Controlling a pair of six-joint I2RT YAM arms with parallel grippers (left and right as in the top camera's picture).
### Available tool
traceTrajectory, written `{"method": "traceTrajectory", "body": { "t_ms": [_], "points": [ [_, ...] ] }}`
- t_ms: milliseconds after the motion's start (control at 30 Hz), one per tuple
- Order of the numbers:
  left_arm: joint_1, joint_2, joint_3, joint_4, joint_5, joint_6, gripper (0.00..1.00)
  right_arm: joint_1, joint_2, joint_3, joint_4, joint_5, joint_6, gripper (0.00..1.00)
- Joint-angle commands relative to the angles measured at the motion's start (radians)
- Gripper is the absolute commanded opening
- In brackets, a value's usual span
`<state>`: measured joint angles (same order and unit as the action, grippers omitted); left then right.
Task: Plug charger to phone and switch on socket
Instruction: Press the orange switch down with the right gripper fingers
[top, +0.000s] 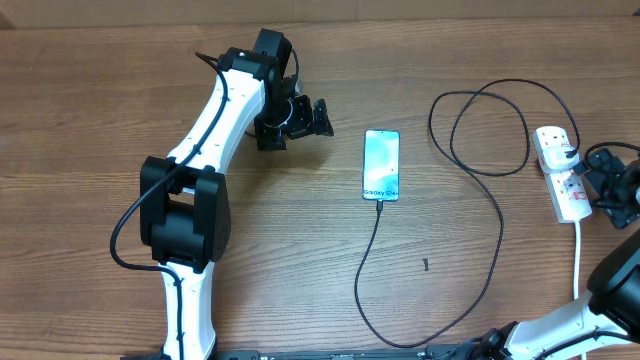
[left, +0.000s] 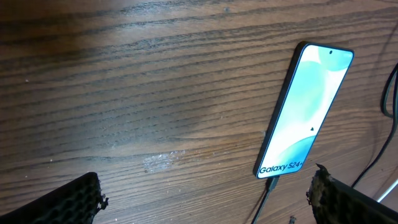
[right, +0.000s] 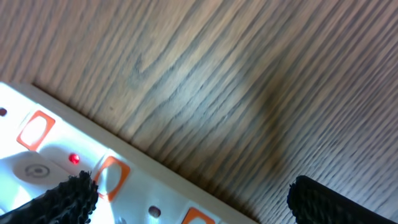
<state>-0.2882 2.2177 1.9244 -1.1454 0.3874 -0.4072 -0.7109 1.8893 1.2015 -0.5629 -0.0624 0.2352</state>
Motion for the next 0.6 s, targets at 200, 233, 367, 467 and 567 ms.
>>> {"method": "traceTrajectory", "body": {
  "t_ms": [200,233,367,467,567],
  "points": [
    [-0.003,-0.026,0.008,-0.002,-0.006,0.026,1.00,0.011,-0.028,-0.011,0.029,0.009,-0.001,1.00],
    [-0.003,-0.026,0.008,-0.002,-0.006,0.026,1.00,0.011,-0.028,-0.011,0.029,0.009,-0.001,1.00],
    [-0.003,-0.026,0.008,-0.002,-0.006,0.026,1.00,0.011,-0.023,-0.011,0.029,0.008,0.000,1.00],
    [-0.003,-0.026,0.008,-0.002,-0.006,0.026,1.00,0.012,-0.016,-0.011,0.024,0.008,-0.001,1.00],
    [-0.003,-0.026,0.008,-0.002,-0.006,0.026,1.00,0.012,-0.007,-0.011,0.023,0.008,0.000,1.00]
  ]
}}
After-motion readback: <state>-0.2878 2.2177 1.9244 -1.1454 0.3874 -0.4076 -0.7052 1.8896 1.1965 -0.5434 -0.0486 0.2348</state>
